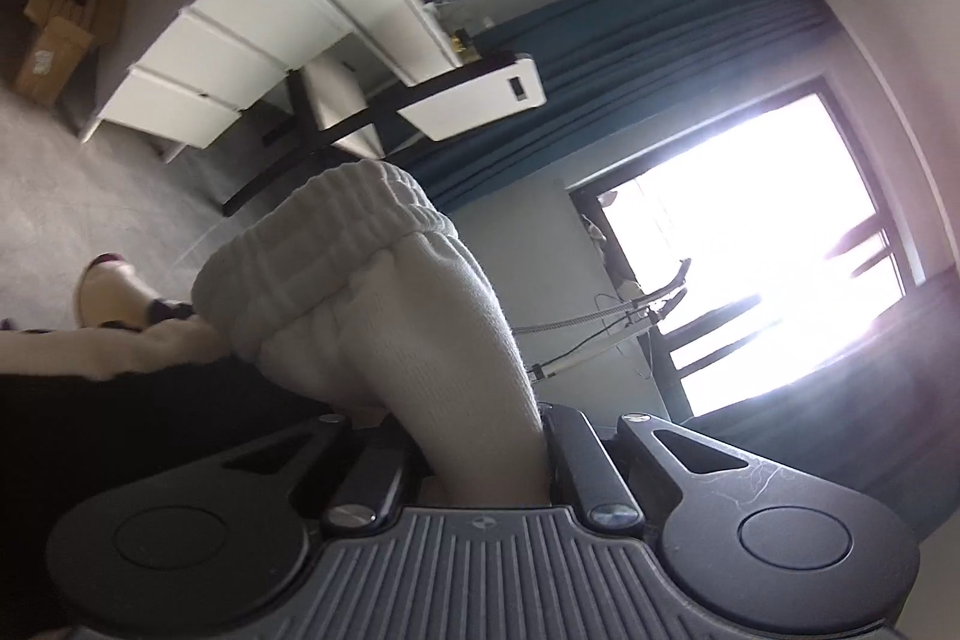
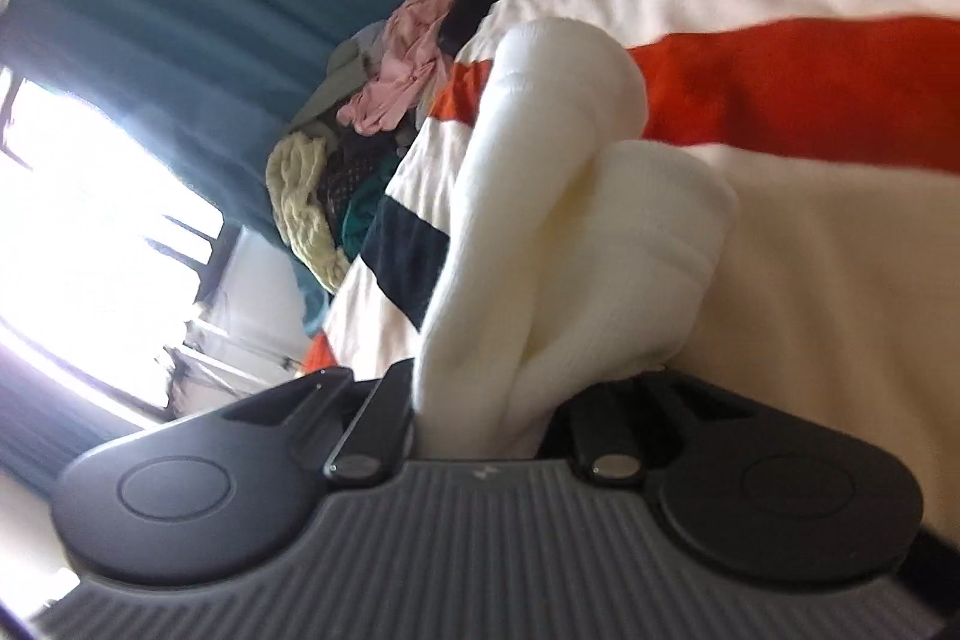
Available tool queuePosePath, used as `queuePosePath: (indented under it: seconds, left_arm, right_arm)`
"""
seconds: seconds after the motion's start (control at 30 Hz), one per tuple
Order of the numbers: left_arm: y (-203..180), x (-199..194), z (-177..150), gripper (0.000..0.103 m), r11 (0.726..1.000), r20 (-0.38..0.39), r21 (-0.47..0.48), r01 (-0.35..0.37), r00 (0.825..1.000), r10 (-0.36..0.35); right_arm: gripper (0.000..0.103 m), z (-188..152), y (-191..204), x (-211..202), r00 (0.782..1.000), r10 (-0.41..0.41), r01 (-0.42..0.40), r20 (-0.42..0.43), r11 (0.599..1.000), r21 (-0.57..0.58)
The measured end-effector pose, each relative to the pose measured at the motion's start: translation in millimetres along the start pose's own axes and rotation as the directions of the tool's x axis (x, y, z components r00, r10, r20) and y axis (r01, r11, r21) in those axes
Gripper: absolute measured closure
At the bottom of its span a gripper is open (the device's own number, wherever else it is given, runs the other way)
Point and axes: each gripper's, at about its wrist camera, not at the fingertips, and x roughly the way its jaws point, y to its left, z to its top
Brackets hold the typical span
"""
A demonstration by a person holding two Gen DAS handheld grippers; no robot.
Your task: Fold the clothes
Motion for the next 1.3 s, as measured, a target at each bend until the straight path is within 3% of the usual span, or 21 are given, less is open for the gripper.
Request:
queuePosePath:
  seconds: [0.1, 0.2, 0.3, 0.47, 0.63, 0.7, 0.73, 0.83, 0.9, 0.93, 1.0, 1.1, 1.3]
  left_arm:
    - [10, -48, 6, 0.098, 0.999, 0.016, -0.015, -0.046, 0.999, 0.047]
    - [10, -93, 8, 0.098, 0.991, 0.065, 0.066, -0.119, 0.991, 0.115]
    - [20, -121, 12, 0.098, 0.983, 0.039, 0.055, -0.177, 0.984, 0.175]
    - [32, -139, 8, 0.098, 0.956, -0.019, 0.095, -0.277, 0.960, 0.280]
    - [27, -131, 6, 0.093, 0.934, -0.031, 0.145, -0.327, 0.942, 0.334]
    - [20, -126, 2, 0.084, 0.910, -0.036, 0.203, -0.361, 0.926, 0.375]
    - [16, -123, -2, 0.079, 0.893, -0.040, 0.241, -0.380, 0.915, 0.400]
    - [1, -117, -16, 0.065, 0.842, -0.038, 0.348, -0.412, 0.891, 0.452]
    - [-11, -120, -26, 0.043, 0.805, -0.017, 0.407, -0.432, 0.877, 0.480]
    - [-17, -123, -32, 0.040, 0.784, 0.000, 0.436, -0.441, 0.872, 0.490]
    - [-30, -131, -44, 0.028, 0.754, 0.023, 0.493, -0.433, 0.873, 0.487]
    - [-47, -144, -66, 0.024, 0.720, 0.030, 0.572, -0.394, 0.887, 0.461]
    - [-82, -149, -113, 0.019, 0.649, 0.064, 0.710, -0.272, 0.943, 0.326]
  right_arm:
    - [0.092, -4, -5, -29, 1.000, 0.004, -0.004, 0.000, 0.998, 0.067]
    - [0.092, -9, -15, -62, 1.000, 0.000, 0.000, 0.002, 0.994, 0.108]
    - [0.092, -13, -24, -84, 0.998, -0.034, 0.039, -0.046, 0.995, 0.096]
    - [0.091, -21, -55, -99, 0.990, -0.069, 0.097, -0.120, 0.965, 0.245]
    - [0.090, -24, -53, -97, 0.986, -0.092, 0.120, -0.141, 0.972, 0.204]
    - [0.088, -24, -57, -94, 0.987, -0.073, 0.106, -0.145, 0.966, 0.235]
    - [0.084, -25, -60, -92, 0.986, -0.071, 0.107, -0.151, 0.963, 0.248]
    - [0.043, -27, -63, -89, 0.978, -0.131, 0.171, -0.165, 0.950, 0.260]
    - [0.037, -28, -69, -86, 0.981, -0.114, 0.157, -0.156, 0.940, 0.303]
    - [0.034, -29, -72, -84, 0.983, -0.101, 0.146, -0.151, 0.934, 0.325]
    - [0.034, -30, -78, -80, 0.987, -0.076, 0.122, -0.139, 0.922, 0.366]
    - [0.034, -30, -86, -75, 0.994, -0.025, 0.067, -0.108, 0.911, 0.407]
    - [0.034, -22, -90, -68, 0.998, 0.054, -0.056, 0.017, 0.912, 0.407]
